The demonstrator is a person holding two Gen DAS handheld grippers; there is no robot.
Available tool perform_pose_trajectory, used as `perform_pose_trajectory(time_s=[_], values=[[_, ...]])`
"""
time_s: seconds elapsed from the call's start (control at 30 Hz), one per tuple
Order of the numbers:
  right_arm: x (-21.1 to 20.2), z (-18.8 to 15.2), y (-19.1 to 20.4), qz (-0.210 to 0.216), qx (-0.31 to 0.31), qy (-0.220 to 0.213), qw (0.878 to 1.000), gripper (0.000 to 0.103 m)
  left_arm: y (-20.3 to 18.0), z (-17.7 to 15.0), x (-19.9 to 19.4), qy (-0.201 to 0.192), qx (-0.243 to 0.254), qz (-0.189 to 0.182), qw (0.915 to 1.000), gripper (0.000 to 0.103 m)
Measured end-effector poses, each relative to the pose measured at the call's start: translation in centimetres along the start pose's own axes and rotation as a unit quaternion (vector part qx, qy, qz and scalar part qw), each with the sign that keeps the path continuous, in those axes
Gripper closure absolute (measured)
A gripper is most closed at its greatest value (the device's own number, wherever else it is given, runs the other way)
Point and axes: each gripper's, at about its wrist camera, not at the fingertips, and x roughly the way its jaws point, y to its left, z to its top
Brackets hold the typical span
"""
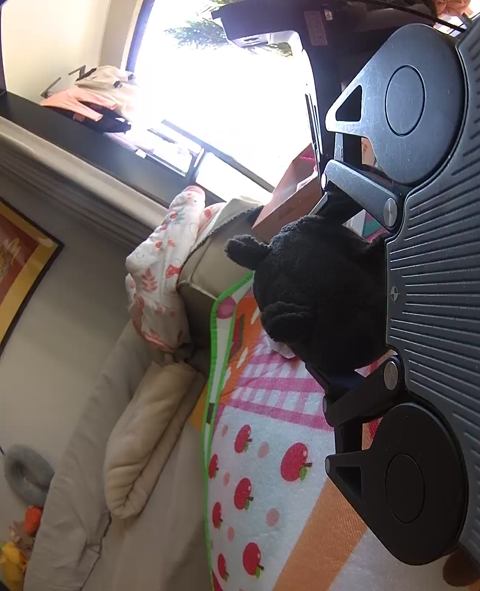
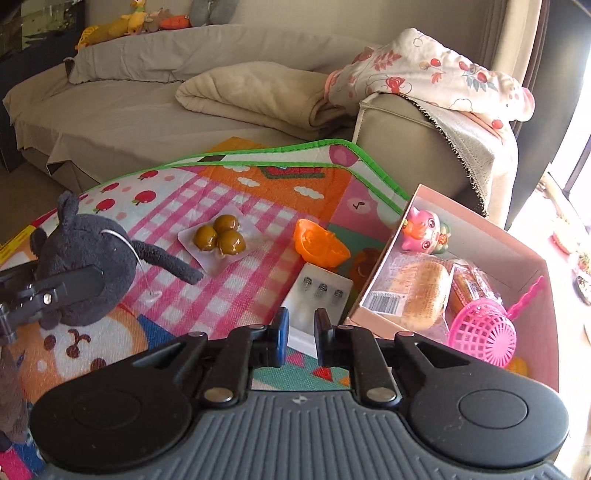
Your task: Organize objects
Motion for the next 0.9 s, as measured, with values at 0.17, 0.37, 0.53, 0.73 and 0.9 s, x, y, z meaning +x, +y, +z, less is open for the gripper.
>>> perform_pose_trajectory(time_s=[0.17, 0.37, 0.53, 0.73, 0.9], values=[[3.7, 3.0, 1.8, -0.03, -0.016, -0.015, 0.999, 0.042, 0.4, 0.0, -0.1, -0.002, -0.01, -0.003, 0.9999, 0.023], [11.0, 6.4, 2.4, -0.105, -0.017, 0.036, 0.994, 0.038, 0.8, 0.1, -0.3, -0.004, -0.023, -0.015, 0.9996, 0.023], [13.7, 7.8, 1.0, -0.109, 0.0, 0.074, 0.991, 0.037, 1.4, 0.3, -0.3, -0.006, -0.045, -0.027, 0.9986, 0.023], [12.8, 7.9, 0.2, -0.065, 0.021, 0.119, 0.991, 0.074, 1.9, 0.4, -0.4, -0.01, -0.062, -0.031, 0.9975, 0.023], [10.3, 6.5, 0.7, -0.04, 0.03, 0.121, 0.991, 0.09, 1.9, 0.3, -0.4, -0.009, -0.061, -0.03, 0.9976, 0.023]])
